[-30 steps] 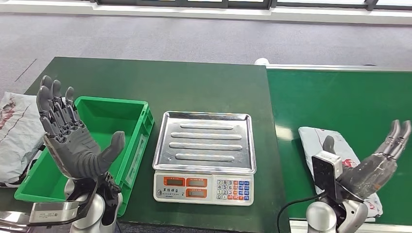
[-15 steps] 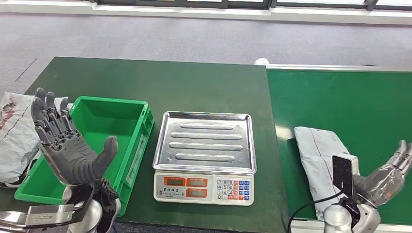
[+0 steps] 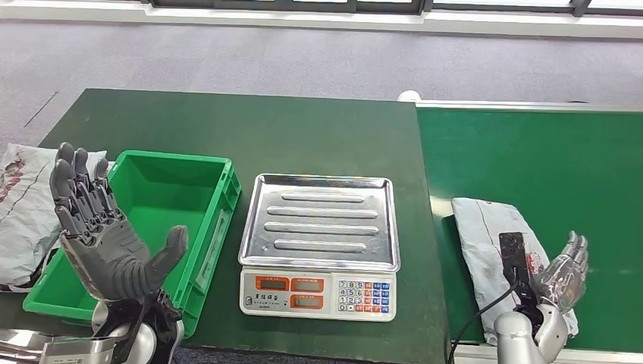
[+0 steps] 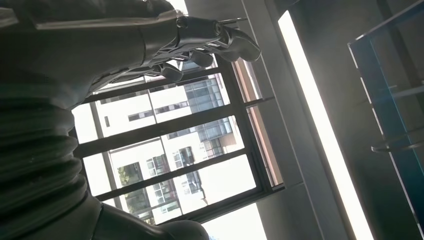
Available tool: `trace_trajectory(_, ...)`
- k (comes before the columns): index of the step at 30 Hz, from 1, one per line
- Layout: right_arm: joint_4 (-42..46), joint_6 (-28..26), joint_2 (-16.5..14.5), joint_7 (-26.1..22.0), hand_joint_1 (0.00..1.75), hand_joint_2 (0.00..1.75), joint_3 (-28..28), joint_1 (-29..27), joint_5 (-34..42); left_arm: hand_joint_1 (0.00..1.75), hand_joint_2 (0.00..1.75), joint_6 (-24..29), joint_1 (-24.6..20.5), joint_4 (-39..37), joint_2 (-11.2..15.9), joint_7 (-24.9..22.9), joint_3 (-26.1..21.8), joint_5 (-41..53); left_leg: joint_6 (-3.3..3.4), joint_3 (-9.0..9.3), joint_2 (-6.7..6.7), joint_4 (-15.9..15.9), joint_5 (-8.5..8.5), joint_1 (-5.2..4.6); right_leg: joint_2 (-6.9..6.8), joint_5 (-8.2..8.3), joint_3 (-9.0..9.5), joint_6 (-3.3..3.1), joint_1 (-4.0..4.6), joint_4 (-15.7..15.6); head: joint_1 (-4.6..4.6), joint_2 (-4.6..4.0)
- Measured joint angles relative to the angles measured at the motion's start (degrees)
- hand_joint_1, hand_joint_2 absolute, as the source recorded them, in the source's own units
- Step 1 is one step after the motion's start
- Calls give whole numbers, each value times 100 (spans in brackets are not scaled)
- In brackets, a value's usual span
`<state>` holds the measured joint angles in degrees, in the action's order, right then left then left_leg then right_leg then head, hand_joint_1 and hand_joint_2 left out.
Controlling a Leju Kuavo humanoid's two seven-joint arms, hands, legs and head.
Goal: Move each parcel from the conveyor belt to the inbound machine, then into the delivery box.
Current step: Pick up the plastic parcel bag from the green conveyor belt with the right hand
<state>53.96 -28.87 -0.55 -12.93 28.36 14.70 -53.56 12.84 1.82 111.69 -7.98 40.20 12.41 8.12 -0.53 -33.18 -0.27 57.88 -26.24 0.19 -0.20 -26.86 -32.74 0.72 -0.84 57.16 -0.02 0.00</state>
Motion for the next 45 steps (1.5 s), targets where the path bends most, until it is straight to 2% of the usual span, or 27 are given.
trace_trajectory(5,-590,517,80,-130,0,175,94,216,196,0,175,-73,7,4,-48,-1,-54,54,0,0,-1,0,0,0,-3,0,0,0,0,0,0,0)
trace_trajectory(20,-1220,832,153,-129,0,175,178,476,64,0,175,-86,7,6,-98,-1,-150,158,0,0,0,0,0,0,-1,0,0,0,-1,0,0,0)
trace_trajectory(27,-1621,1639,211,-55,0,175,178,616,-14,0,175,-236,6,6,-165,-1,-233,228,0,0,-1,0,0,-1,-2,0,0,0,-1,0,0,0)
trace_trajectory(38,-1898,1742,259,-66,0,175,178,721,-14,0,175,-245,5,6,-203,-1,-284,235,0,0,-1,0,0,0,-2,0,1,1,-1,0,0,0)
trace_trajectory(42,-1955,1859,265,-37,175,175,172,741,-62,0,175,-243,5,6,-204,-1,-284,243,0,0,-1,0,0,0,-2,0,1,1,-1,0,0,0)
trace_trajectory(45,-2061,2224,309,66,175,175,112,789,-214,0,175,-228,8,7,-209,-1,-285,276,0,1,0,0,0,0,0,1,2,1,-1,0,0,0)
